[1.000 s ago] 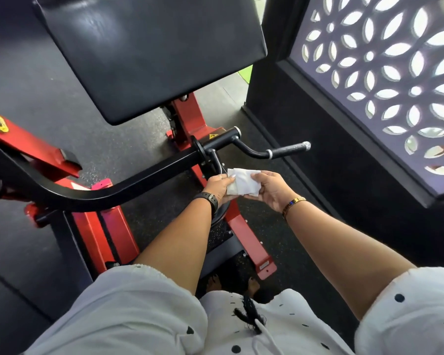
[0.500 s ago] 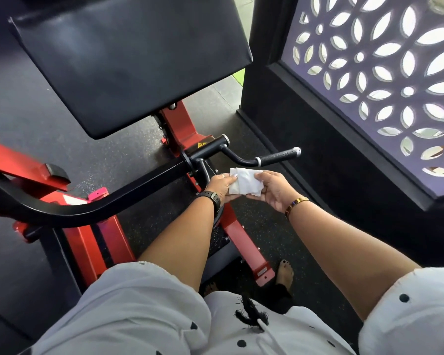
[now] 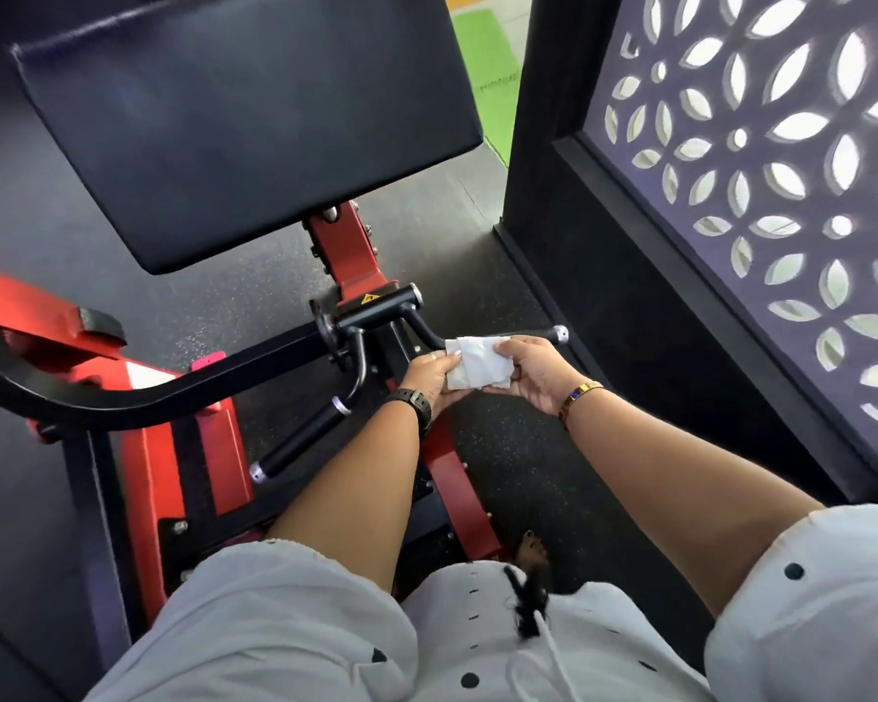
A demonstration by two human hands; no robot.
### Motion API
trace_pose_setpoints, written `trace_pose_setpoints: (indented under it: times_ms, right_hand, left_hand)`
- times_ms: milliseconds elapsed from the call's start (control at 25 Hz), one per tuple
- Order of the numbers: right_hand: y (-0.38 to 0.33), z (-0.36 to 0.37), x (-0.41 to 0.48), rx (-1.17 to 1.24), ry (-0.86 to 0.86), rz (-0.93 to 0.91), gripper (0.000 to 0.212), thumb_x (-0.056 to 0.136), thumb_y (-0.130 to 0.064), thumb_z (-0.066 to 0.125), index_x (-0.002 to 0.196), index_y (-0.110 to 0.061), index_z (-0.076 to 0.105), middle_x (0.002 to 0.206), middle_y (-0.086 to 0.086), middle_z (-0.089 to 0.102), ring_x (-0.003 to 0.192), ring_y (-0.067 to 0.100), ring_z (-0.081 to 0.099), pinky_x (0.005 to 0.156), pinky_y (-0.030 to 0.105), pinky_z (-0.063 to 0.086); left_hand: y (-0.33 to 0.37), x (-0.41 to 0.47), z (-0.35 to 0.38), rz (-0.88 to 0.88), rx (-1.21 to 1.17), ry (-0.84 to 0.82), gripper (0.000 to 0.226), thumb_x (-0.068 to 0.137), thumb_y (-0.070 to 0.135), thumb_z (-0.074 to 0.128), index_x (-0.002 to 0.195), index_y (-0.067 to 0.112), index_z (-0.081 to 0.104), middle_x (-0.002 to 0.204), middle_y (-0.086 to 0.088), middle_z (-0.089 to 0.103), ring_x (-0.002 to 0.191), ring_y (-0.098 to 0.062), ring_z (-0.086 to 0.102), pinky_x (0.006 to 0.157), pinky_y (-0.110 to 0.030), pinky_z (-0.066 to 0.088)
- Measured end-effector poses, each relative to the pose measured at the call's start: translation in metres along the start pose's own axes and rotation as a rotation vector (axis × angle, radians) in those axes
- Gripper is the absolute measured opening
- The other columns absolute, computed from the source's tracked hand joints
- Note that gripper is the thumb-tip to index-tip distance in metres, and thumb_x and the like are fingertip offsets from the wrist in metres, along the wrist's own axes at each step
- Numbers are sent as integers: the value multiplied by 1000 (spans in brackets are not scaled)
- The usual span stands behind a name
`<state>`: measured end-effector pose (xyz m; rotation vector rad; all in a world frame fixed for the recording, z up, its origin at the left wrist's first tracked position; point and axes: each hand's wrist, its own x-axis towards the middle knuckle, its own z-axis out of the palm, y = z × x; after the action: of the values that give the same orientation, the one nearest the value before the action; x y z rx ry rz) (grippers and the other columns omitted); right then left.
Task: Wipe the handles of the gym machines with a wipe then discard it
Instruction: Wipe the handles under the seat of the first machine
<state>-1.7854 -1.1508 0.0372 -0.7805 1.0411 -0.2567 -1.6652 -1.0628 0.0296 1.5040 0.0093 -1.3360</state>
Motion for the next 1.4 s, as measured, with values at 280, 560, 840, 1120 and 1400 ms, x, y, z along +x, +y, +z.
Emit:
trace_pose_setpoints:
  times_ms: [280, 560, 840, 1120, 1400]
  right_hand:
    - [-9, -22, -2, -8, -3, 45, 16, 96, -8, 48, 111, -4, 52, 108, 18, 61, 92, 30, 65, 71, 45, 59]
    - [-3, -9, -3, -73, -35, -14, 28, 90, 1, 56, 117, -5, 52, 113, 17, 61, 99, 29, 64, 81, 45, 56]
    - [-16, 5, 9, -76, 9, -17, 16, 91, 5, 51, 100, -8, 51, 113, 19, 59, 104, 32, 62, 80, 45, 56]
    - [-29, -11, 51, -542, 481, -276, 11, 83, -8, 52, 88, -18, 50, 83, 5, 56, 69, 17, 51, 53, 25, 40]
    - [-21, -33, 84, -1385, 287, -497, 15, 86, -4, 46, 95, -15, 43, 98, 9, 62, 87, 32, 61, 69, 37, 43]
  left_hand:
    - [-5, 9, 20, -14, -9, 17, 10, 96, 10, 51, 99, 12, 61, 87, -4, 65, 78, -16, 64, 57, -28, 56]
    - [1, 20, 11, -27, 52, -41, 11, 97, 8, 49, 98, 12, 59, 87, -6, 64, 78, -18, 63, 66, -34, 53]
    - [17, 32, 3, -44, 64, -80, 19, 98, 5, 43, 111, 7, 58, 87, -7, 63, 77, -18, 62, 77, -35, 53]
    - [28, 74, 8, 230, 262, 228, 36, 91, -4, 41, 120, 2, 61, 97, -8, 68, 82, -16, 61, 78, -21, 53]
    - [14, 104, 1, 430, 1476, -77, 62, 92, 29, 60, 146, 13, 35, 153, -8, 33, 145, -24, 21, 116, -30, 13]
